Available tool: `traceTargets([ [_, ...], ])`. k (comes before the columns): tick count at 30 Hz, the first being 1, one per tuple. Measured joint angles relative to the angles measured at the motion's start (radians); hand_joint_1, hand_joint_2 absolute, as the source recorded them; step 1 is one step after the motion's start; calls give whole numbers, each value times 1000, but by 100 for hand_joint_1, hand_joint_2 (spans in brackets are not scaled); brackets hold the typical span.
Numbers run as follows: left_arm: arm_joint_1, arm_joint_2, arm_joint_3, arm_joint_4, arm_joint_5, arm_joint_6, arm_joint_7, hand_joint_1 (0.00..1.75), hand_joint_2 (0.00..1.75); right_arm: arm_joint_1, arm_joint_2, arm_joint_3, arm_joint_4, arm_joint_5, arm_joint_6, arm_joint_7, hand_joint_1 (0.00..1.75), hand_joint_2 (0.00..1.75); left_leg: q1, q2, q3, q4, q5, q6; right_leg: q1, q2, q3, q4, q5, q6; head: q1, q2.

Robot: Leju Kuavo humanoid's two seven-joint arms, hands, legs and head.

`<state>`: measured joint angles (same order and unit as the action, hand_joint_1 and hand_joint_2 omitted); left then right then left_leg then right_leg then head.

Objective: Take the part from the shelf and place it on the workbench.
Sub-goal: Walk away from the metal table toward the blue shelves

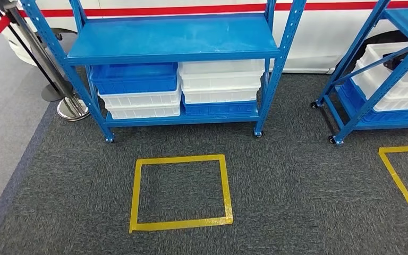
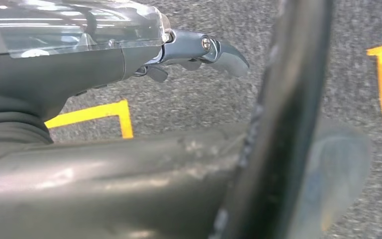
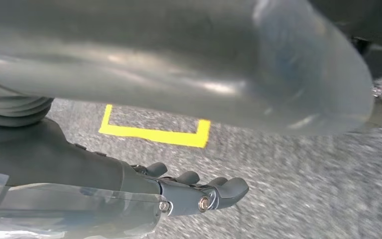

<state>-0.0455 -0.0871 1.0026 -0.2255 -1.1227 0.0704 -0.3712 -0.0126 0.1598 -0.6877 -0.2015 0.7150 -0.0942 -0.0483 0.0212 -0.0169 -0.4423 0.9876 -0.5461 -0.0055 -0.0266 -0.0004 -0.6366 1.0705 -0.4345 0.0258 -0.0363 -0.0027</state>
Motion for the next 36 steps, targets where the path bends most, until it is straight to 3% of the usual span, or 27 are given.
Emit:
traceTargets([
  [3,-5,-1,0,0,0,0,0,0,0,-3,0,0,1,0,0,1,0,0,-1,-2,12,7,-3,-20,6,0,15,-22,-21,-32,0,0],
  [5,-7,-2,0,0,-1,0,0,0,0,-1,0,0,1,0,0,2,0,0,1,3,-14,73,18,-27,6,-3,43,-32,-37,-48,0,0],
  [7,-7,-3,0,0,-1,0,0,0,0,1,-1,0,1,0,-1,1,0,0,1,9,-101,205,21,-31,9,-6,80,-45,-55,-58,0,0],
  [9,-4,-3,0,0,-1,0,0,0,0,1,-1,0,1,0,-1,1,0,0,-2,11,-199,303,-37,-28,14,-5,120,-58,-78,-62,0,0],
  [11,2,-4,0,0,-2,0,0,0,0,1,-1,-1,1,1,-1,1,0,0,-7,11,-253,297,-97,-16,22,-2,165,-67,-105,-65,0,0],
  [12,5,-4,1,0,-4,0,0,0,0,2,-1,-1,1,2,-1,1,0,0,-12,11,-265,262,-93,-5,27,-2,188,-71,-120,-66,0,0],
  [13,8,-4,2,0,-5,0,0,0,0,3,-1,-2,1,3,-1,1,0,0,-20,11,-271,209,-49,12,33,-3,211,-75,-136,-67,0,0],
  [15,14,-1,5,0,-6,0,0,0,0,5,3,-4,4,4,-1,2,0,0,-42,6,-271,105,105,47,40,-2,249,-81,-168,-66,1,0],
  [16,17,0,6,0,-7,0,0,0,0,5,4,-6,5,4,-1,2,0,0,-51,2,-268,73,168,58,42,0,262,-83,-181,-64,2,0],
  [17,19,0,7,0,-7,0,0,0,0,3,5,-6,6,4,-1,2,0,0,-57,-3,-266,60,200,62,42,3,270,-84,-189,-61,2,0],
  [21,17,1,8,-1,-7,1,0,0,0,-3,5,-7,5,4,-1,2,0,0,-60,-4,-249,56,191,59,41,4,289,-88,-195,-58,3,0],
  [22,11,3,9,-1,-8,1,0,0,0,-8,6,-8,4,5,-1,2,0,0,-58,-3,-225,50,173,62,39,4,260,-20,-176,-52,3,0],
  [23,5,4,11,-2,-8,1,0,0,0,-12,7,-9,3,6,0,1,0,0,-55,-3,-196,44,151,66,35,3,211,65,-171,-45,3,0],
  [24,0,3,12,-2,-8,0,0,0,0,-15,6,-10,2,7,0,0,0,0,-51,-4,-167,38,127,72,31,3,146,157,-180,-35,3,0],
  [25,-3,3,14,-2,-8,0,0,0,0,-17,6,-11,2,8,0,0,0,0,-46,-6,-136,33,105,75,26,3,72,242,-209,-26,3,0],
  [27,1,1,15,-2,-8,0,0,0,0,-10,4,-14,2,9,-1,0,0,0,-41,-13,-92,33,68,71,18,3,0,246,-311,-15,3,0],
  [28,4,0,15,-2,-8,0,0,0,0,-6,2,-15,2,9,-1,0,0,0,-38,-17,-68,33,49,67,15,3,-23,219,-327,-11,3,0],
  [29,7,-1,15,-2,-8,0,0,0,0,1,1,-16,2,9,-1,0,0,0,-35,-19,-47,33,29,62,13,2,-42,177,-294,-9,3,0],
  [32,8,-5,16,0,-9,0,0,0,0,15,-1,-19,4,10,0,0,0,0,-36,-23,5,36,-30,45,14,3,-76,40,-37,-16,3,0],
  [33,7,-6,16,0,-10,0,0,0,0,14,-2,-19,5,10,0,0,0,0,-37,-24,23,37,-43,39,15,4,-72,19,10,-24,3,0],
  [35,2,-7,16,0,-13,0,0,0,0,8,-2,-19,4,12,0,0,0,0,-37,-22,27,73,-29,28,15,5,-42,7,15,-41,3,0],
  [36,-2,-7,17,0,-15,0,-1,0,0,5,-2,-20,4,13,0,0,0,0,-36,-17,4,125,-1,23,13,5,-24,-2,3,-49,3,0],
])
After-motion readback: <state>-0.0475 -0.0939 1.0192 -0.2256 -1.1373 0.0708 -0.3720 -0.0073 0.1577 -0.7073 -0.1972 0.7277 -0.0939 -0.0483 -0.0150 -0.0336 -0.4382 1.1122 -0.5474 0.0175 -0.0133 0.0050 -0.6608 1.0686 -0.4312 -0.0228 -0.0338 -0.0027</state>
